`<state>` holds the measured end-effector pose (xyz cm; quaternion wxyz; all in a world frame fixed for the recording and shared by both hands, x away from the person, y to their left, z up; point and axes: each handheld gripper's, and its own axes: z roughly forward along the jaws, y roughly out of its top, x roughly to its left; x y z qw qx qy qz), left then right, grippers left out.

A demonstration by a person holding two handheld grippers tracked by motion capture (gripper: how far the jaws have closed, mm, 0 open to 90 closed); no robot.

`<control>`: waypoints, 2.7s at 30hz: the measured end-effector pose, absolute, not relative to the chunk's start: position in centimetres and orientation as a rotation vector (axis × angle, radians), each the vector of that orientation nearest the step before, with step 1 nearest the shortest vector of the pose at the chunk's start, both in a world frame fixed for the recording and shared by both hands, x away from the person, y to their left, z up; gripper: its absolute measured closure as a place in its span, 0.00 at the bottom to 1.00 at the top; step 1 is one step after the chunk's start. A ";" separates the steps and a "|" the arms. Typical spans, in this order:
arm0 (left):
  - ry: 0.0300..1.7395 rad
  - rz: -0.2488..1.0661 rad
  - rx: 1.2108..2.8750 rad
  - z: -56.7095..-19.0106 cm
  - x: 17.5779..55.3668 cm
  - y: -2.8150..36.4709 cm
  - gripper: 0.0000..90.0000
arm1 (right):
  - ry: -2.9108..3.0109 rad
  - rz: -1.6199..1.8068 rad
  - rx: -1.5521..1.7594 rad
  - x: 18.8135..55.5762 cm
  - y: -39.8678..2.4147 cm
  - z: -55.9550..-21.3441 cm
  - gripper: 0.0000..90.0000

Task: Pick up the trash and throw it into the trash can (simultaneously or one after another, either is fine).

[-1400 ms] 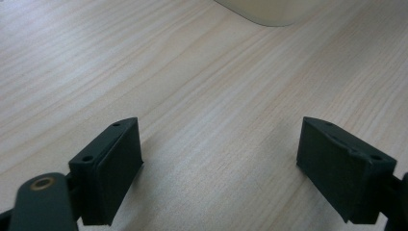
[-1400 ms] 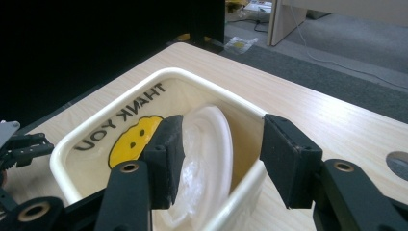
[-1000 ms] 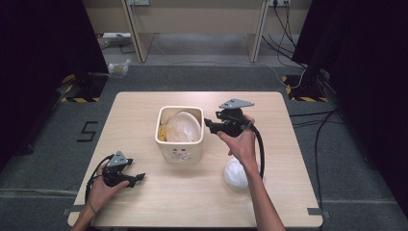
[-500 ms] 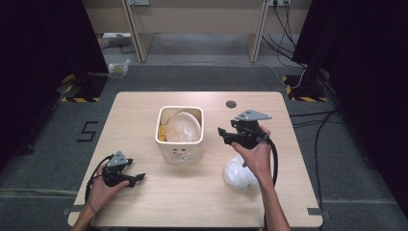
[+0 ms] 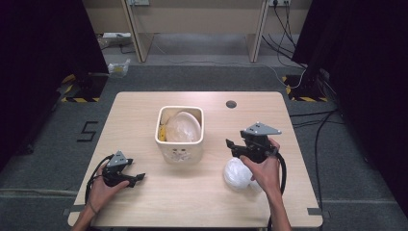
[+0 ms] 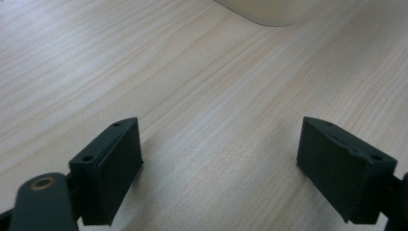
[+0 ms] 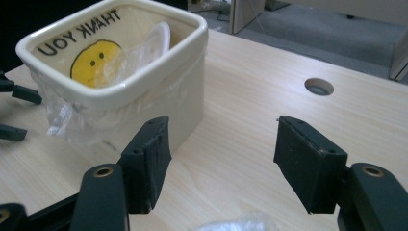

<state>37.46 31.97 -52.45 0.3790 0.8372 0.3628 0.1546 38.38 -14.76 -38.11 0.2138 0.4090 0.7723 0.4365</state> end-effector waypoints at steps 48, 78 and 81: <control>0.928 0.396 2.140 -52.4 37.5 32.0 0.16 | 2.304 0.838 1.229 35.5 -15.7 -48.2 0.17; 0.928 0.396 2.140 -52.4 37.5 32.0 0.16 | 2.187 1.127 1.247 35.3 -17.8 -44.6 0.60; 0.928 0.396 2.141 -52.4 37.5 32.0 0.16 | 2.156 1.180 1.236 35.4 -18.1 -43.4 0.61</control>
